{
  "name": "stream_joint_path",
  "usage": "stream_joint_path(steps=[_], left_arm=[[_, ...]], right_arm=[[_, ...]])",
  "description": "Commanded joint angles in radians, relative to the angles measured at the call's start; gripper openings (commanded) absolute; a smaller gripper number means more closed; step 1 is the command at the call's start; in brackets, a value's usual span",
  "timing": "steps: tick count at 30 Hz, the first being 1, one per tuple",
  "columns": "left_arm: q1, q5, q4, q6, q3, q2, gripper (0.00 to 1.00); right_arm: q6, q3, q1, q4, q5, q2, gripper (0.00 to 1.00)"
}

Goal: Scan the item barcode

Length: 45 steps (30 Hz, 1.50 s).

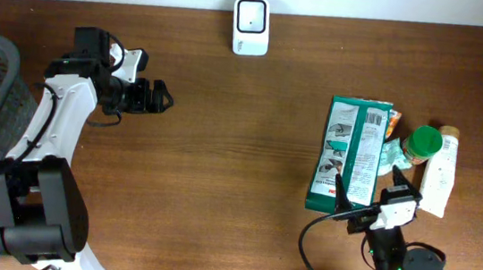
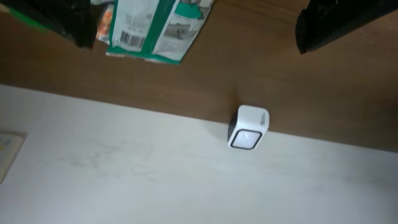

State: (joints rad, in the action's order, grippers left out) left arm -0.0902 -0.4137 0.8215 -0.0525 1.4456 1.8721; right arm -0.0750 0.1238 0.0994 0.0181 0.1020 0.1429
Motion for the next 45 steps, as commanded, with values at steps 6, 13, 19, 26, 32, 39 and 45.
stream_joint_path(steps=[6, 13, 19, 26, 32, 39, 45], left_arm=[[-0.003, -0.004, -0.002, -0.005, 0.005, -0.002, 0.99], [-0.003, -0.004, -0.002, -0.005, 0.005, -0.002, 0.99], [-0.003, -0.004, -0.002, -0.005, 0.005, -0.002, 0.99], [-0.003, 0.036, 0.002, -0.005, 0.005, -0.005, 0.99], [0.005, 0.082, -0.076, -0.006, -0.016, -0.177, 0.99], [0.036, 0.092, -0.405, -0.122, -0.329, -0.536, 0.99], [0.035, 0.134, -0.686, -0.225, -0.821, -0.974, 0.99]], right_arm=[[0.005, -0.118, 0.006, 0.053, -0.01, -0.14, 0.98], [0.005, -0.118, 0.006, 0.052, -0.003, -0.14, 0.99], [0.005, -0.118, 0.006, 0.052, -0.003, -0.14, 0.98], [0.005, -0.118, 0.006, 0.052, -0.003, -0.14, 0.98], [0.005, -0.118, 0.006, 0.052, -0.003, -0.14, 0.98], [0.005, -0.118, 0.006, 0.052, -0.003, -0.14, 0.98], [0.005, -0.118, 0.006, 0.052, -0.003, -0.14, 0.98]])
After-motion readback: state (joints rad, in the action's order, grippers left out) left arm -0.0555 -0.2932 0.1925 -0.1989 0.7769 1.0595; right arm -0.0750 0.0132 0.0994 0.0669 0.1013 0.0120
